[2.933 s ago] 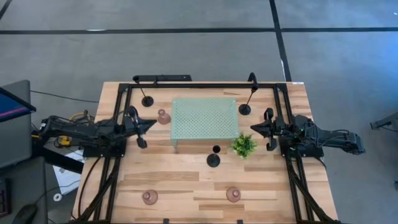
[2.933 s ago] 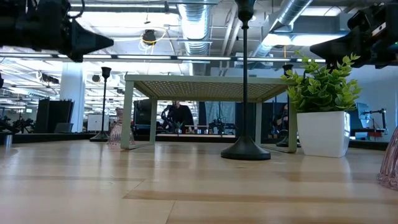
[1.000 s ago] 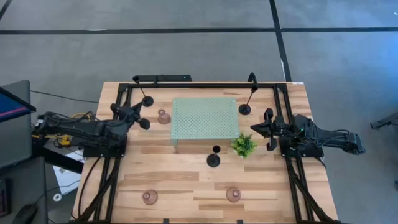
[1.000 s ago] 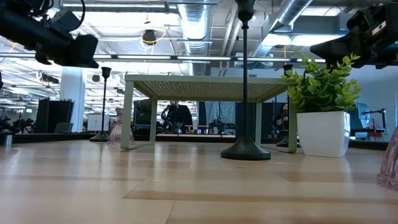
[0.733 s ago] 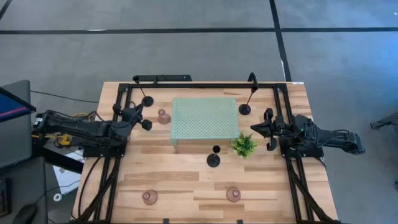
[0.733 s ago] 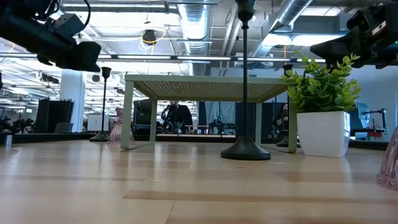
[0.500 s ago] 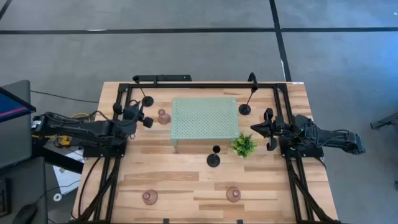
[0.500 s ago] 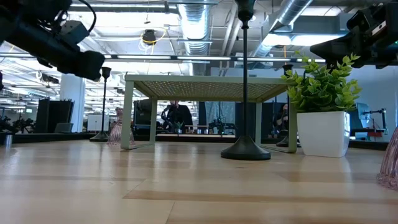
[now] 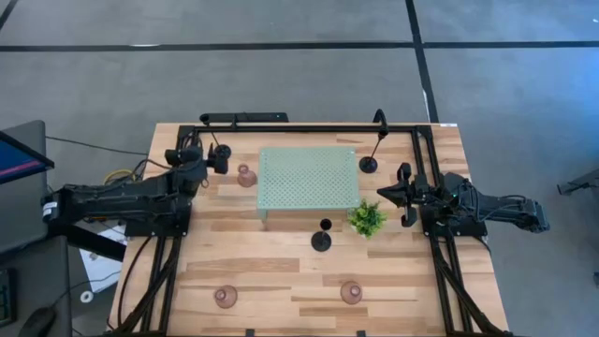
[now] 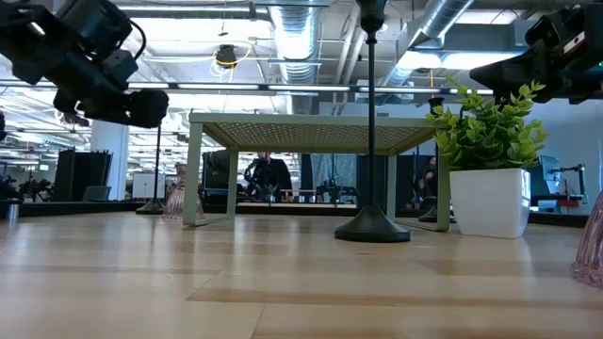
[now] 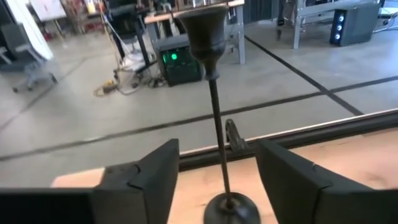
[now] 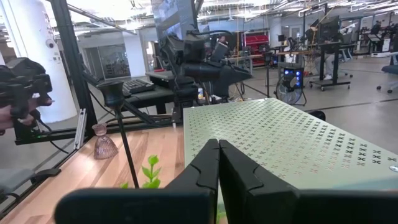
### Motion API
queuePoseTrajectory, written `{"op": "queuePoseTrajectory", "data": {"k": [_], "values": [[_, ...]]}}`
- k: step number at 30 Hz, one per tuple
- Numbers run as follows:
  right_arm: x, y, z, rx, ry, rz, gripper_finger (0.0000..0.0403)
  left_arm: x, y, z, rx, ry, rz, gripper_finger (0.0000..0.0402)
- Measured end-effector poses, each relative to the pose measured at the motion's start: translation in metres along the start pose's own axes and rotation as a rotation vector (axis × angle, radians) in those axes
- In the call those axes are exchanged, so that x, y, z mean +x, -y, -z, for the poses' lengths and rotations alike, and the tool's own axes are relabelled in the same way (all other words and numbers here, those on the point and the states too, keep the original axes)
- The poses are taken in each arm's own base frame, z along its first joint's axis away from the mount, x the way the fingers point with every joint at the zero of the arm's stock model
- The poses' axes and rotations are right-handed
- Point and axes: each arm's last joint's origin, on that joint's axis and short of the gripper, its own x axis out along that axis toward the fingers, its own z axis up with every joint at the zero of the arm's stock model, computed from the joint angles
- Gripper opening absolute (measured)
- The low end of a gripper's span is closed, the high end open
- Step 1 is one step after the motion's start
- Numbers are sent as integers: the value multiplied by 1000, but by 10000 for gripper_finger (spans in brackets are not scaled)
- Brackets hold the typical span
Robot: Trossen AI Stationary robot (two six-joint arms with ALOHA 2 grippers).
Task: Pick & Place candle stick holders
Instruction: Put the top left black candle holder on the shelf
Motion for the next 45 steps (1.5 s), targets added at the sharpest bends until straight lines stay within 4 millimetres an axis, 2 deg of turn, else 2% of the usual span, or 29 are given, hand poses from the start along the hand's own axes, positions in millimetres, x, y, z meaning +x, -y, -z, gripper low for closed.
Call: {"op": "queuePoseTrajectory", "data": {"k": [13,22,27,36,40,45], "values": [[0,0,0,0,0,0,0,36,10,6,-13,-58,-16,277],[0,0,0,0,1,1,0,53,15,8,-56,-33,-79,274],[0,0,0,0,0,1,0,61,17,3,-118,11,-33,273],[0,0,0,0,0,1,0,69,11,1,-120,27,-67,272],[0,0,0,0,1,1,0,69,11,1,-121,29,-67,255],[0,0,0,0,1,1,0,69,11,0,-121,29,-66,191]]}}
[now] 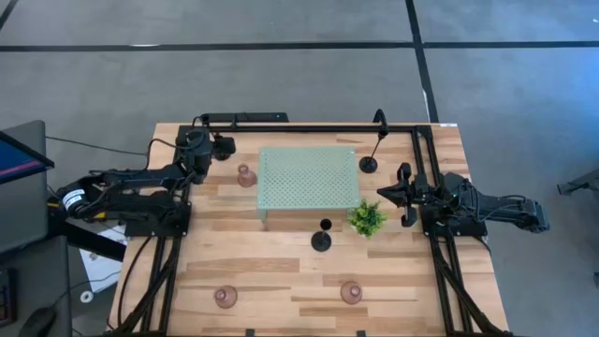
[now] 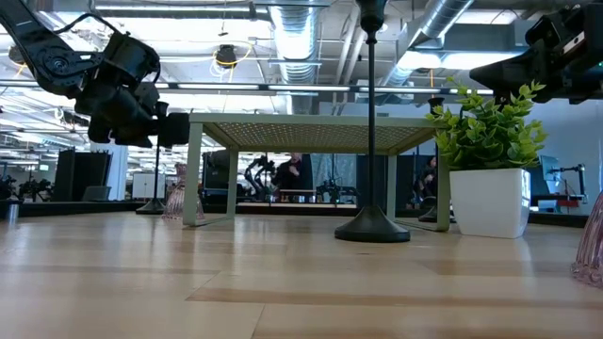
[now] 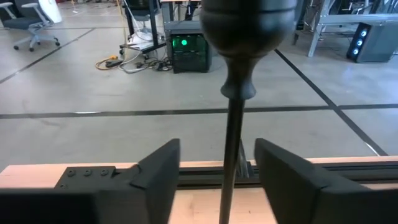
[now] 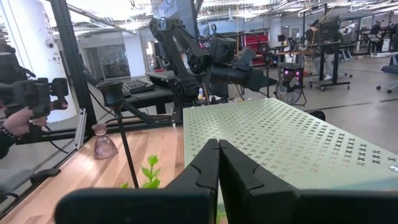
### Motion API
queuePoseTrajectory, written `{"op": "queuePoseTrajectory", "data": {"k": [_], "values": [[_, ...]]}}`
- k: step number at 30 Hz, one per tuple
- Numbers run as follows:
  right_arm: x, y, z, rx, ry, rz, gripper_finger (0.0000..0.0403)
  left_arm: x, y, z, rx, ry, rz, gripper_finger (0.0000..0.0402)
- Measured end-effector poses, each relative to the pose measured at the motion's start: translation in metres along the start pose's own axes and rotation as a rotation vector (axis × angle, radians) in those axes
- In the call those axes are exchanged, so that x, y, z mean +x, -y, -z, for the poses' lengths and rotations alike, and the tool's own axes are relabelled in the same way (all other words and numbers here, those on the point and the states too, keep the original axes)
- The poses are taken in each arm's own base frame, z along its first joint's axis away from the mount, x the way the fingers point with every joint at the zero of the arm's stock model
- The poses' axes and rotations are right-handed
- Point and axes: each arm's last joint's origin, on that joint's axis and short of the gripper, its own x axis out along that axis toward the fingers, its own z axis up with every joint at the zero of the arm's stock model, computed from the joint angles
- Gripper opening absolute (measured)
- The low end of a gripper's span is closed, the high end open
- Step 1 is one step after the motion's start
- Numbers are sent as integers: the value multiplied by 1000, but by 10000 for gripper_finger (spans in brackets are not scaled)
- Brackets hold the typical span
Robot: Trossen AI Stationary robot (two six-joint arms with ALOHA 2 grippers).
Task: Pick & Place candle stick holders
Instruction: Put the top left black candle holder on the shelf
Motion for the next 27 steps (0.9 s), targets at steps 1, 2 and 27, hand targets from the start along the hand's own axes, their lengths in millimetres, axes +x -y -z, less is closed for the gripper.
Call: {"op": "queuePoseTrajectory", "data": {"k": [1,2,27], "values": [[0,0,0,0,0,0,0,0,0,0,0,0,0,175],[0,0,0,0,0,0,0,0,0,0,0,0,0,159],[0,0,0,0,-1,0,0,-4,6,-3,174,-3,211,12]]}}
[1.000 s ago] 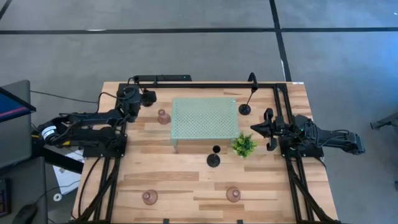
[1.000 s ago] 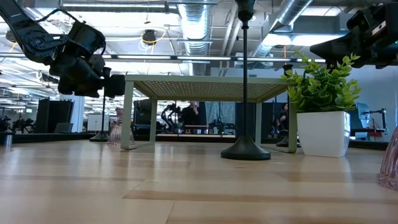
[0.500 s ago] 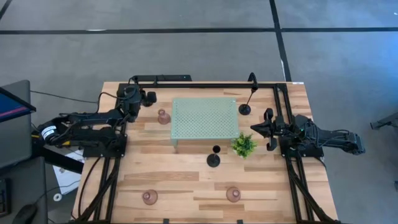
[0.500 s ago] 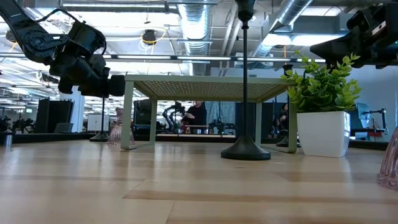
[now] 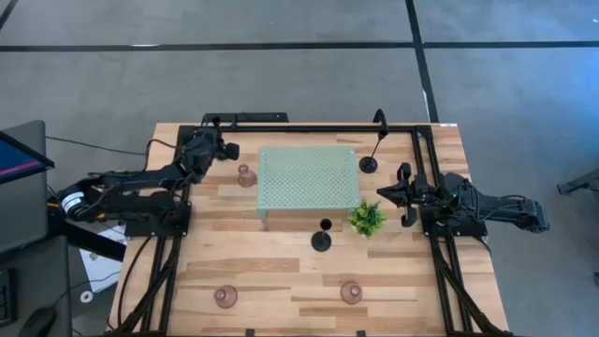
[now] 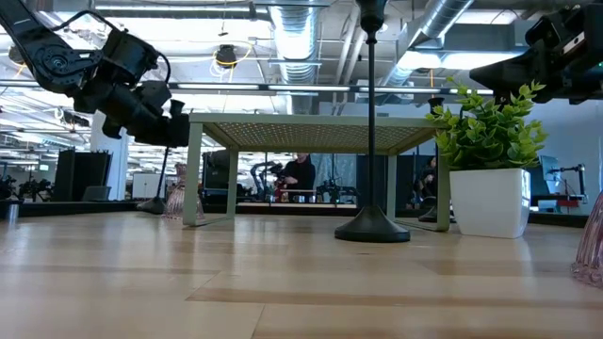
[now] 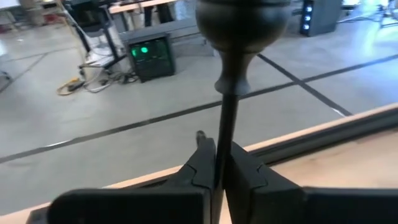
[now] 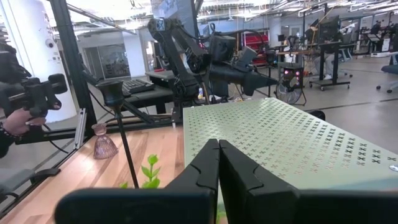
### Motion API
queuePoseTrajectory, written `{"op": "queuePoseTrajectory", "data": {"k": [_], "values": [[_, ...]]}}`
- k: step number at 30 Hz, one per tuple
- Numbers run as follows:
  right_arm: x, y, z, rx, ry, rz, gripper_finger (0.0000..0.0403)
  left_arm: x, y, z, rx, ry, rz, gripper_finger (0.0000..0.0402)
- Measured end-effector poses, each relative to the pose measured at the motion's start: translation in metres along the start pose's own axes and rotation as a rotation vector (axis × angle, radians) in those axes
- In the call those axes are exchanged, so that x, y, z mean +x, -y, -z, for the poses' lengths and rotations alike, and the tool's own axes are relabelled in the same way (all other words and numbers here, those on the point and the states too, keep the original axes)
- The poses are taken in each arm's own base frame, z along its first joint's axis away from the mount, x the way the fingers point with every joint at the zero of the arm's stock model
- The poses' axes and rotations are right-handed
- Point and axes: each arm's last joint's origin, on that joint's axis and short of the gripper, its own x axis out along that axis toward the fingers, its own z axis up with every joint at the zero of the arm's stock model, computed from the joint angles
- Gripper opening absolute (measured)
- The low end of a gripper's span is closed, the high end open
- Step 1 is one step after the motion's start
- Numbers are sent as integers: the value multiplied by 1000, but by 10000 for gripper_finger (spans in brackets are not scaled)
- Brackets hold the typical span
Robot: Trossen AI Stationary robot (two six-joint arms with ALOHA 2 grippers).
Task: Pick & Place candle stick holders
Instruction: Put the top left black candle holder on the shelf
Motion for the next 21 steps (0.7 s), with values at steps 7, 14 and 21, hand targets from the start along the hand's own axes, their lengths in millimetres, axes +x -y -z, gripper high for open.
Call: {"op": "queuePoseTrajectory", "data": {"k": [7,14,21], "values": [[0,0,0,0,0,0,0,-9,-5,-21,20,93,11,13],[0,0,0,0,0,0,0,-17,-2,-62,28,217,46,16],[0,0,0,0,0,0,0,-25,9,-107,49,248,203,15]]}}
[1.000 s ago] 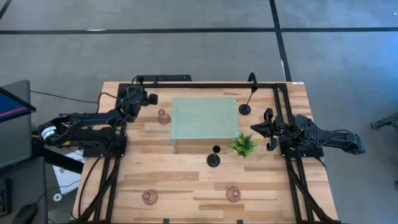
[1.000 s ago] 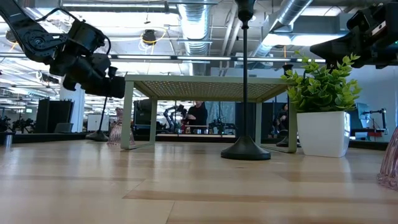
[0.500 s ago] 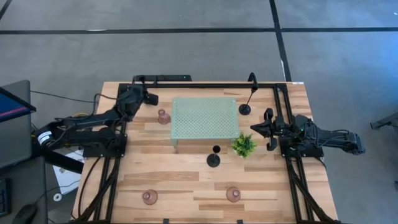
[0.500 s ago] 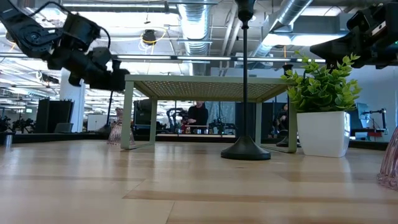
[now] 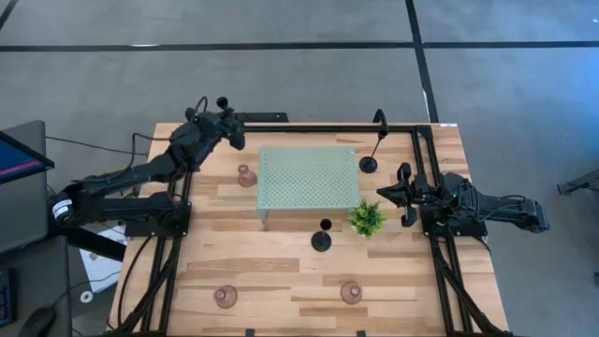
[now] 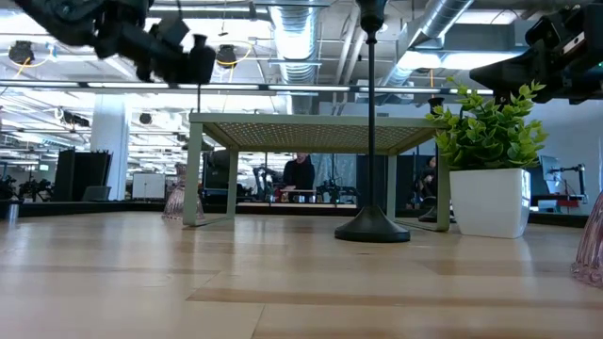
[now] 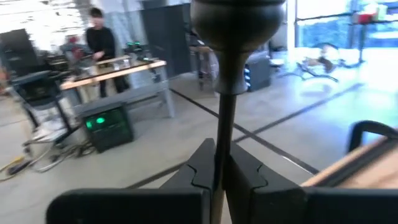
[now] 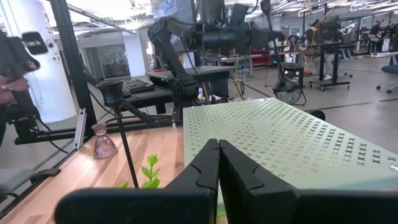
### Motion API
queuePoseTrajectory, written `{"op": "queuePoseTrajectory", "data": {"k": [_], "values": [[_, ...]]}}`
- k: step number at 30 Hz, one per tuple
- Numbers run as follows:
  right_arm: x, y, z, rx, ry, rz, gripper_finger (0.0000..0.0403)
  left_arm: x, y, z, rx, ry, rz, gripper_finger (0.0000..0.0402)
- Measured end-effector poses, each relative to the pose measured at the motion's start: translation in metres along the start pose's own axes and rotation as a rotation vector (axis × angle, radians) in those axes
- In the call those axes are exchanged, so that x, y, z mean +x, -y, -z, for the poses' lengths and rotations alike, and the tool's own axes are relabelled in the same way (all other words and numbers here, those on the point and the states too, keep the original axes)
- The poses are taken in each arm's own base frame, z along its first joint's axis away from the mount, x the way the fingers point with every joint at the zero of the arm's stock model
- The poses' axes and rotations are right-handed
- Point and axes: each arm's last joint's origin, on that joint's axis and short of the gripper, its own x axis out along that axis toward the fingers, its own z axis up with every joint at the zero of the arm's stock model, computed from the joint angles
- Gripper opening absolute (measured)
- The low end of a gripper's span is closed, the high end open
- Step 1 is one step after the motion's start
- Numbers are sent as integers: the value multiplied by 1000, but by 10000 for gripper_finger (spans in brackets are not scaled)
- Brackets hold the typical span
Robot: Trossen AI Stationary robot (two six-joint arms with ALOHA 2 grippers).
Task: Pick & Place candle stick holders
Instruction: Put the top left black candle holder on the shelf
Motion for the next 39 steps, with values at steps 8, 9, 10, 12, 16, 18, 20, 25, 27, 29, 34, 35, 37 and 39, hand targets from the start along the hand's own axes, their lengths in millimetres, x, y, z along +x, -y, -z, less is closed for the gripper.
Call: {"op": "queuePoseTrajectory", "data": {"k": [8,9,10,12,16,18,20,25,27,29,34,35,37,39], "values": [[0,0,0,0,0,0,0,9,14,-47,-11,64,221,14],[0,0,0,0,0,0,0,11,17,-52,-9,70,257,13],[0,0,0,0,0,0,0,13,19,-56,-8,74,290,13],[0,0,0,0,0,0,0,18,25,-62,-10,82,344,12],[0,0,0,0,0,0,0,28,40,-69,-36,83,455,14],[0,0,0,0,0,0,0,34,48,-71,-57,77,518,14],[0,0,0,0,0,0,0,40,56,-72,-79,69,588,13],[0,0,0,0,0,0,0,53,73,-75,-154,40,754,14],[0,0,0,0,0,0,0,57,78,-77,-183,31,816,13],[0,0,0,0,0,0,0,61,82,-78,-204,19,860,13],[0,0,0,0,0,0,0,66,92,-74,-209,-13,895,13],[0,0,0,0,0,0,0,67,93,-73,-208,-17,898,13],[0,0,0,0,0,0,0,65,98,-72,-208,-20,912,14],[0,0,0,0,0,0,0,64,102,-71,-201,-22,923,14]]}}
